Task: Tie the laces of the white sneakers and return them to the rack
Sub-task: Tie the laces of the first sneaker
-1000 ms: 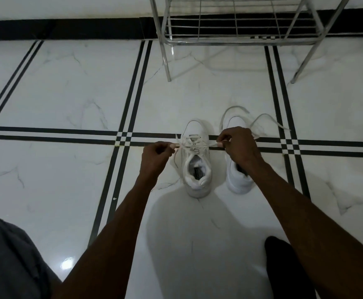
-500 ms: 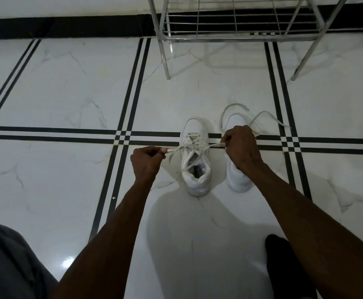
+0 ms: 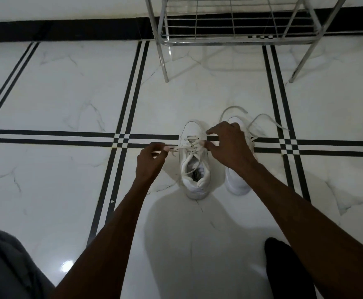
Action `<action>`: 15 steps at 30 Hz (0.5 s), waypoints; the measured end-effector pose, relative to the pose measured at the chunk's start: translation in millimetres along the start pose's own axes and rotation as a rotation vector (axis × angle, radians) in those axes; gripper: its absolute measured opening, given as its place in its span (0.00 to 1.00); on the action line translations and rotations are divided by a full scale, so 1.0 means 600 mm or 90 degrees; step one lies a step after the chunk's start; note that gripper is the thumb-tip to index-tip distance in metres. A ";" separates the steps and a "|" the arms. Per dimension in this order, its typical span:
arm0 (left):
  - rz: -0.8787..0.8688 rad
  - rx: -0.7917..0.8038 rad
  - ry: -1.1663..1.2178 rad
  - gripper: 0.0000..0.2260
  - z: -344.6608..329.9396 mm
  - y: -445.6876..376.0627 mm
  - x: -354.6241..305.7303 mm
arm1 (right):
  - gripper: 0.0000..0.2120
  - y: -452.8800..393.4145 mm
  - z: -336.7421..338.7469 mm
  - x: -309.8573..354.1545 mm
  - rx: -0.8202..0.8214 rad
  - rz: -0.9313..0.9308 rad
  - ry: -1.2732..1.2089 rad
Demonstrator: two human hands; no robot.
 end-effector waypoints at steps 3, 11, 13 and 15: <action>-0.070 0.067 -0.019 0.19 -0.037 -0.003 -0.023 | 0.37 0.014 -0.031 0.030 0.133 -0.057 -0.086; -0.246 0.127 -0.122 0.11 -0.073 0.000 -0.066 | 0.16 0.011 -0.039 0.031 0.183 -0.021 -0.013; -0.210 0.136 -0.133 0.10 -0.075 -0.009 -0.059 | 0.12 0.001 -0.035 0.029 0.189 0.003 -0.023; -0.165 0.143 -0.145 0.11 -0.076 -0.016 -0.050 | 0.11 -0.010 -0.031 0.028 0.183 0.019 -0.038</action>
Point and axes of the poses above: each hand's wrist, its own y-axis away from the middle knuckle, its own z-axis out of the back of the hand, x = y × z, the point moved 8 cm from there along -y, towards the middle knuckle, and after that the axes turned 1 degree about y, right-handed, at the moved point
